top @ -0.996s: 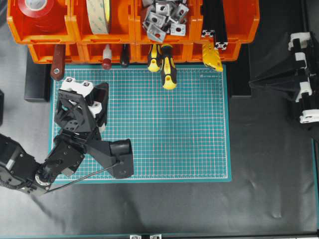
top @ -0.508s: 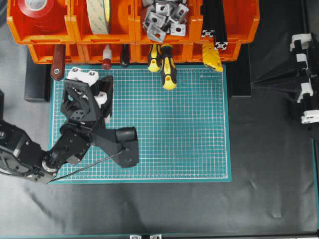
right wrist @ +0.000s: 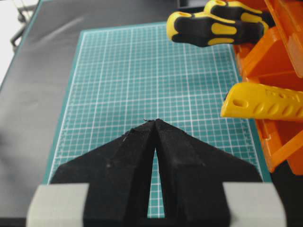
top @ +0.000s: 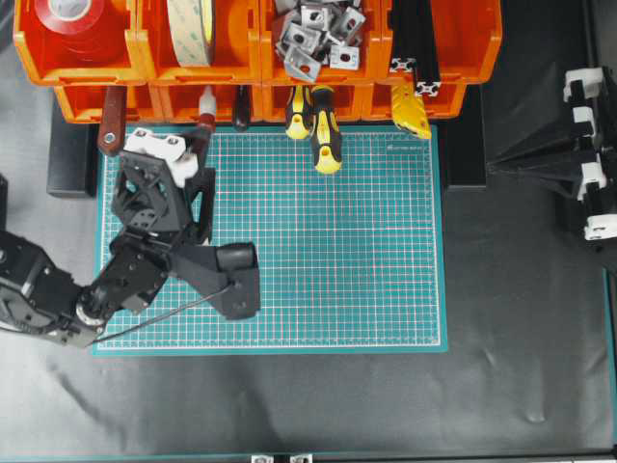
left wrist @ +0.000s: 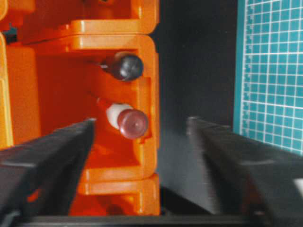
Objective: Pick red screwdriver from container rack with left arm.
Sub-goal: 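Align the open left gripper with the red screwdriver handle in the bin, then close the left gripper on the red screwdriver handle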
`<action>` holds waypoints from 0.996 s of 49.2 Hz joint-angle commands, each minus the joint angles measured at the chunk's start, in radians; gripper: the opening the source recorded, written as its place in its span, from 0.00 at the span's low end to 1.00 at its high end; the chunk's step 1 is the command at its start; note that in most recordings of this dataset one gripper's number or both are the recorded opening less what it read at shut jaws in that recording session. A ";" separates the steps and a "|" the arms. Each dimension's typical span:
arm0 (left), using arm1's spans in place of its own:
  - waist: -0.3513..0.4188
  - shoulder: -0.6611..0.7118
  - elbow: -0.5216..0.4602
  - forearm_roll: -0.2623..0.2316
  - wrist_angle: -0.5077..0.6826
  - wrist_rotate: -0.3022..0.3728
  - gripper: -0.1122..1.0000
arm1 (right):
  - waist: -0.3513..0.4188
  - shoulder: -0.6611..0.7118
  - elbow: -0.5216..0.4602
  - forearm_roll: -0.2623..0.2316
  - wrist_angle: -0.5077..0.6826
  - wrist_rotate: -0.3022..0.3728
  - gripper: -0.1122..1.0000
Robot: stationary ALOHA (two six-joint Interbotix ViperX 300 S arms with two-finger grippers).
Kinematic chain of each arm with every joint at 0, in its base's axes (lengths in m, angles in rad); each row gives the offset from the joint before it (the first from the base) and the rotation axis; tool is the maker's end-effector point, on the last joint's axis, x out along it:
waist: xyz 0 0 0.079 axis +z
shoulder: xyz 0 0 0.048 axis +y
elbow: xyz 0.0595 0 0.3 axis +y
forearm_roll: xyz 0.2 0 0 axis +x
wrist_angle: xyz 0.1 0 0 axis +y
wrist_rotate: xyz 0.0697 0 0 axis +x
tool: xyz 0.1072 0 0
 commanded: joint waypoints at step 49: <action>0.126 -0.064 0.044 0.009 -0.118 0.000 0.85 | 0.011 -0.015 0.006 -0.002 -0.011 0.000 0.10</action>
